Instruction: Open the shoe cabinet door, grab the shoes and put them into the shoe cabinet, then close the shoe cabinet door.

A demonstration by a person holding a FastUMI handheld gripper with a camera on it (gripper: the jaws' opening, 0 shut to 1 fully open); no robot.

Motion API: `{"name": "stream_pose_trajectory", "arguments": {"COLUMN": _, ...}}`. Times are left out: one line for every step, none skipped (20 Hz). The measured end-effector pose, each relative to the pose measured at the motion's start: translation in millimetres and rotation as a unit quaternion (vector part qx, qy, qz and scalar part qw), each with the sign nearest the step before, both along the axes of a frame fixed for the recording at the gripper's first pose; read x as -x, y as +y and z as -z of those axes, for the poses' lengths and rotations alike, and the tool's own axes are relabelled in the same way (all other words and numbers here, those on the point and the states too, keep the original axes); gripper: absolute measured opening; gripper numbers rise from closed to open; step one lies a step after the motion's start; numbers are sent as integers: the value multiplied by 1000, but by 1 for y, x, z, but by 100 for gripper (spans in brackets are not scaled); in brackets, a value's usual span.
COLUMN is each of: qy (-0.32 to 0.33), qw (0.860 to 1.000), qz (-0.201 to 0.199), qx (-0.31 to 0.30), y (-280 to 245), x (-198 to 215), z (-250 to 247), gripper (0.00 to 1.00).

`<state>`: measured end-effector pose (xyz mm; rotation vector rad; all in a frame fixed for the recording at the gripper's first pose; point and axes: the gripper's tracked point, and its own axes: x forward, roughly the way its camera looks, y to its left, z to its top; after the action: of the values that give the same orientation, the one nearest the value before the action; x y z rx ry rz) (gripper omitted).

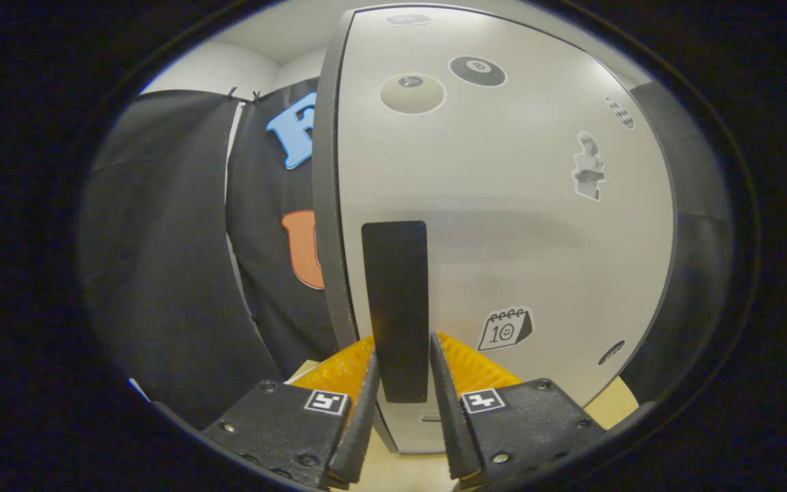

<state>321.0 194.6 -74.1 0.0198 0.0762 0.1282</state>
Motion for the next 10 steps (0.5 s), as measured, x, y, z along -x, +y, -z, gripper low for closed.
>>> {"name": "stream_pose_trajectory", "arguments": {"qy": 0, "qw": 1000, "qz": 1, "qx": 3, "y": 0, "x": 2, "z": 0, "gripper": 41}}
{"name": "stream_pose_trajectory", "arguments": {"qy": 1, "qw": 1000, "qz": 3, "qx": 7, "y": -2, "x": 1, "z": 0, "gripper": 41}}
{"name": "stream_pose_trajectory", "arguments": {"qy": 3, "qw": 1000, "qz": 0, "qx": 6, "y": -2, "x": 3, "z": 0, "gripper": 40}}
{"name": "stream_pose_trajectory", "arguments": {"qy": 4, "qw": 1000, "qz": -5, "qx": 7, "y": -2, "x": 3, "z": 0, "gripper": 37}}
{"name": "stream_pose_trajectory", "arguments": {"qy": 5, "qw": 1000, "qz": -9, "qx": 3, "y": -2, "x": 3, "z": 1, "gripper": 36}}
{"name": "stream_pose_trajectory", "arguments": {"qy": 6, "qw": 1000, "qz": -14, "qx": 4, "y": -3, "x": 5, "z": 0, "gripper": 35}}
{"name": "stream_pose_trajectory", "arguments": {"qy": 7, "qw": 1000, "qz": -18, "qx": 8, "y": -3, "x": 6, "z": 1, "gripper": 33}}
{"name": "stream_pose_trajectory", "arguments": {"qy": 7, "qw": 1000, "qz": -21, "qx": 13, "y": -4, "x": 6, "z": 1, "gripper": 33}}
{"name": "stream_pose_trajectory", "arguments": {"qy": 8, "qw": 1000, "qz": -25, "qx": 13, "y": -5, "x": 10, "z": 3, "gripper": 31}}
{"name": "stream_pose_trajectory", "arguments": {"qy": 10, "qw": 999, "qz": -31, "qx": 9, "y": -6, "x": 13, "z": 3, "gripper": 31}}
